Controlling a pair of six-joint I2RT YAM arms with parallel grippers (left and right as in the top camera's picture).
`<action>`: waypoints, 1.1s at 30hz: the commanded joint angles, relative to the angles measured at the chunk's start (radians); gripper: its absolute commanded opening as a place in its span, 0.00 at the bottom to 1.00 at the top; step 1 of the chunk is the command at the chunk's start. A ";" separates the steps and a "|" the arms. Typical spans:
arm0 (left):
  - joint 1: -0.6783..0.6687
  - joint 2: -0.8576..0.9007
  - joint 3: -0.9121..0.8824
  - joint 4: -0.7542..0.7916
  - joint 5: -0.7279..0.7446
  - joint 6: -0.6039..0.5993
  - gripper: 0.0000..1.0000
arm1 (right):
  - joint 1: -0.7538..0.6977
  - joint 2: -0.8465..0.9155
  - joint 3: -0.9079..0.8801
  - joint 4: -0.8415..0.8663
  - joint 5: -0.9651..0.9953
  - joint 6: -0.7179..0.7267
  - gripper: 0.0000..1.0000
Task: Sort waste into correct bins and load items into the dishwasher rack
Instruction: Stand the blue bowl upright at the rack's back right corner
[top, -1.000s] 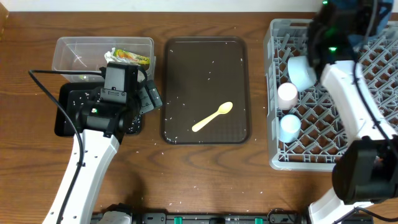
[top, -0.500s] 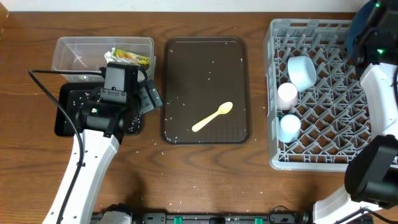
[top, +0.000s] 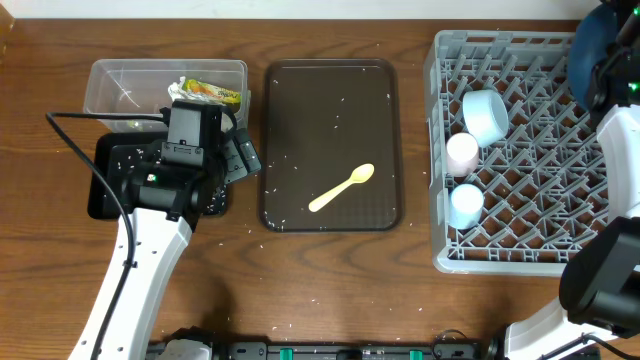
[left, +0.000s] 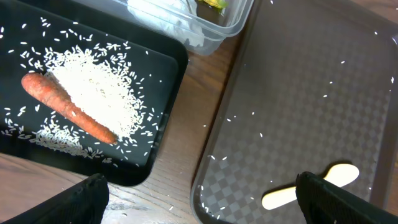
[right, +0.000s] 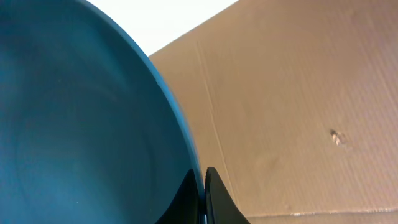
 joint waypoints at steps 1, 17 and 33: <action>0.004 0.004 0.008 -0.003 -0.009 -0.006 0.98 | 0.021 0.011 0.006 0.015 -0.019 -0.021 0.02; 0.004 0.004 0.008 -0.003 -0.008 -0.006 0.98 | -0.042 0.048 0.005 0.099 0.027 -0.070 0.01; 0.004 0.004 0.008 -0.003 -0.009 -0.006 0.98 | -0.034 0.129 0.003 0.093 0.029 -0.069 0.01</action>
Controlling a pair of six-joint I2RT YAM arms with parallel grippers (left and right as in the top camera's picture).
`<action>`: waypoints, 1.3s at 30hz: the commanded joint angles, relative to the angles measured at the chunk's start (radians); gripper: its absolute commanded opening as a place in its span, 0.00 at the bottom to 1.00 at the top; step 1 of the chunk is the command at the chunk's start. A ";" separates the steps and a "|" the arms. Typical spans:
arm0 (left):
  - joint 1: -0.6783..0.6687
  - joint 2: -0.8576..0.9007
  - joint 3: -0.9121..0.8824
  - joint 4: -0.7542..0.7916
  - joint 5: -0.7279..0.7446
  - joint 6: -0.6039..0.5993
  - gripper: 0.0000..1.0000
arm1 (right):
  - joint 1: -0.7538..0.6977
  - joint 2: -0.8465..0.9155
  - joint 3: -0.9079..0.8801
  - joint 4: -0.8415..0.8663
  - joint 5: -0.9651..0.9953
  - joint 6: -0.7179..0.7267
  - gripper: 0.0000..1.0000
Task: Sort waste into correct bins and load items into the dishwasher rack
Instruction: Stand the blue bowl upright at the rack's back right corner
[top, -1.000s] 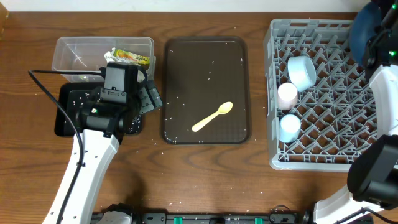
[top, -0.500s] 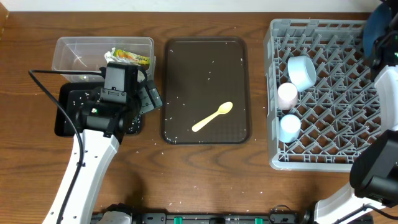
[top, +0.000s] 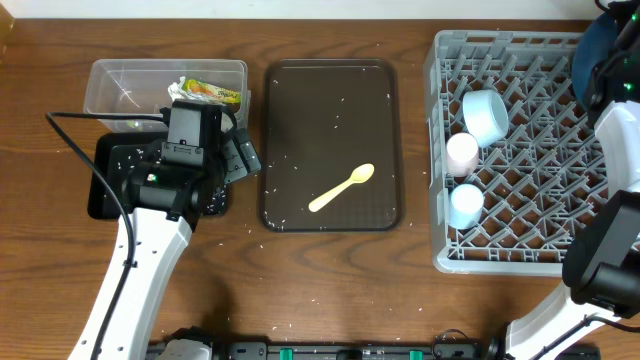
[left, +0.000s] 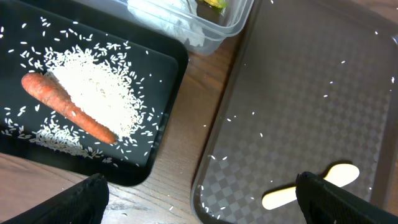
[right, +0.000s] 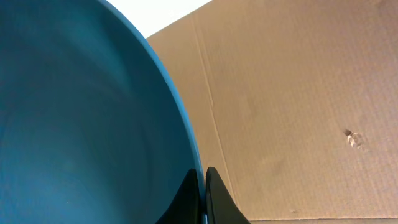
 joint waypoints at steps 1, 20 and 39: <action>0.004 0.004 0.008 -0.003 -0.008 -0.006 0.98 | 0.011 0.021 0.002 -0.022 -0.005 -0.005 0.01; 0.004 0.004 0.008 -0.003 -0.008 -0.006 0.98 | 0.212 0.021 0.002 -0.267 -0.007 0.240 0.25; 0.004 0.004 0.008 -0.003 -0.008 -0.006 0.98 | 0.117 -0.044 0.002 -0.340 -0.115 0.589 0.40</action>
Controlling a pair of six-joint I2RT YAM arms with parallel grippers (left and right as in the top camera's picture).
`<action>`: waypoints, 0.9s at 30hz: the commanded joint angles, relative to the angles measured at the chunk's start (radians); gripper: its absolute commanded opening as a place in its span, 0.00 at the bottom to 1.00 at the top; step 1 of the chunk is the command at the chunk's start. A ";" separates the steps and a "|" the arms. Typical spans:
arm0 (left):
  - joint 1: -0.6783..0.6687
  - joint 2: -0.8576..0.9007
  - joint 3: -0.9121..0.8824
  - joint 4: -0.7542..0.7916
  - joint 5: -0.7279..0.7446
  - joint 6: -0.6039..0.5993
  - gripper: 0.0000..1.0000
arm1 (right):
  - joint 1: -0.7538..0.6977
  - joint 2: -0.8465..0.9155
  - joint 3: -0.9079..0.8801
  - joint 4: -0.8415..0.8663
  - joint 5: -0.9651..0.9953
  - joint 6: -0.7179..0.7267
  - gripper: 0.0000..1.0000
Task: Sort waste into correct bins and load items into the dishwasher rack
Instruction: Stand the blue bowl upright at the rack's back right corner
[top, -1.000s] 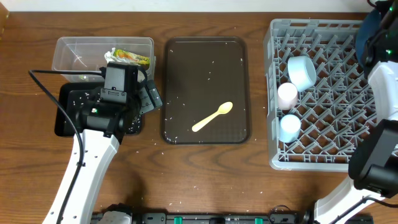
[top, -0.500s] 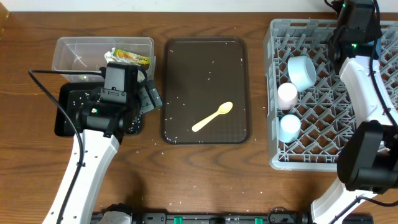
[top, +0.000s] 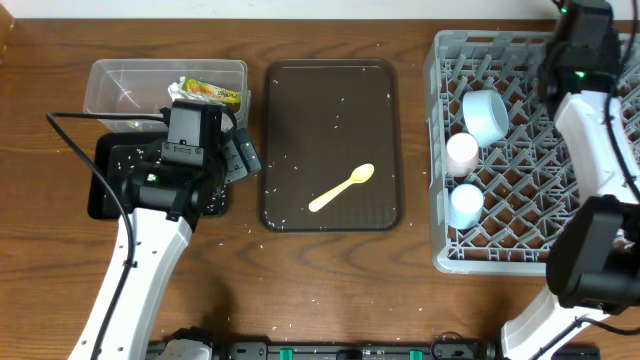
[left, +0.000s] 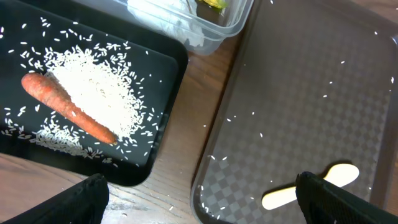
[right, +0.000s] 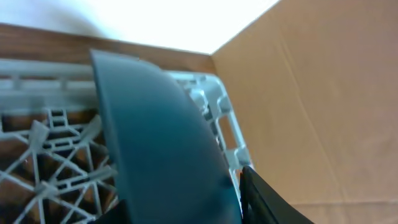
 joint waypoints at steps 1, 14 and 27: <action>0.004 0.004 0.008 -0.003 -0.009 -0.006 0.98 | -0.055 -0.028 -0.024 -0.042 -0.114 0.121 0.41; 0.004 0.004 0.008 -0.003 -0.009 -0.006 0.98 | -0.122 -0.082 -0.024 -0.119 -0.315 0.174 0.88; 0.004 0.004 0.008 -0.003 -0.009 -0.006 0.98 | -0.100 -0.241 -0.019 -0.212 -0.694 0.263 0.99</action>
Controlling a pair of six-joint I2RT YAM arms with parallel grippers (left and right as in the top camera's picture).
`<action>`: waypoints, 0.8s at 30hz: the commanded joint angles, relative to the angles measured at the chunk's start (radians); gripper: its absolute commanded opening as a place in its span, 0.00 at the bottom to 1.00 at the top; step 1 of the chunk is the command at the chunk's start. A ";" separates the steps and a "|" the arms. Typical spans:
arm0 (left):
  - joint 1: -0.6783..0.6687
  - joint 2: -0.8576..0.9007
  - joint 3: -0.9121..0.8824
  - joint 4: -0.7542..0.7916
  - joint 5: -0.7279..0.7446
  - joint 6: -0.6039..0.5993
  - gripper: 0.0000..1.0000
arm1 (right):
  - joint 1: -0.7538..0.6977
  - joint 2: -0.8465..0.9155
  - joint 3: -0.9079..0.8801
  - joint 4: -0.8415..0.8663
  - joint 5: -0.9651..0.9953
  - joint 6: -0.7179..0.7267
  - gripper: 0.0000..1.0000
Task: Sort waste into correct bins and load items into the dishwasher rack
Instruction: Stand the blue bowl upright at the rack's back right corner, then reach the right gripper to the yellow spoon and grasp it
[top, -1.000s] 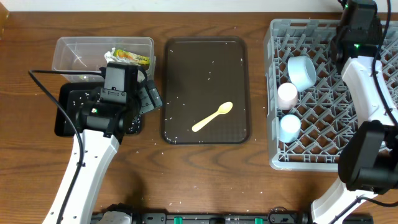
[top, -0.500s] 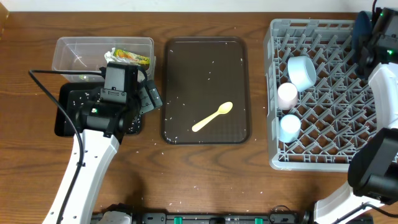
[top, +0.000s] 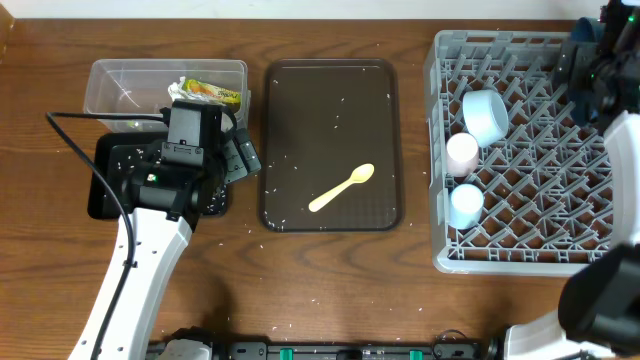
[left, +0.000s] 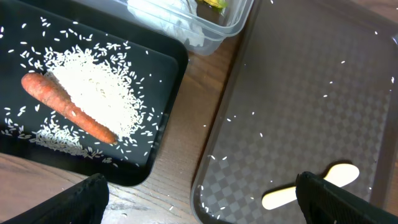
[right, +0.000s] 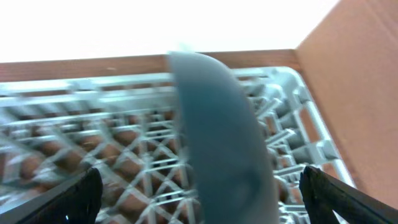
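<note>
A blue plate stands on edge in the far right corner of the grey dishwasher rack. My right gripper is open, its fingers wide apart on either side of the plate and not touching it. From overhead the plate shows beside that wrist. A yellow spoon lies on the brown tray. My left gripper is open and holds nothing. It hovers over the gap between the black tray and the brown tray.
The rack holds a white cup, a pink cup and a light blue cup. A carrot and rice lie on the black tray. A clear bin with a wrapper sits at the far left.
My right gripper was shut on the blue plate, which was edge-on over the rack. Now it is open and the plate stands in the rack by itself. The left arm has not moved.
First my right gripper held the blue plate by its rim at the rack's far right edge, and it stayed there at the second moment. Then the plate was edge-on just above the rack's grid. Now it stands let go in the rack. The left arm stayed still throughout.
</note>
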 joint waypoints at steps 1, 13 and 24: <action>0.004 0.004 0.008 -0.003 -0.009 -0.006 0.98 | 0.025 -0.075 -0.001 -0.031 -0.191 0.056 0.99; 0.004 0.004 0.008 -0.003 -0.009 -0.006 0.98 | 0.295 -0.097 -0.002 -0.134 -0.695 0.274 0.86; 0.004 0.004 0.008 -0.003 -0.008 -0.006 0.98 | 0.681 0.109 -0.002 -0.287 -0.324 0.307 0.77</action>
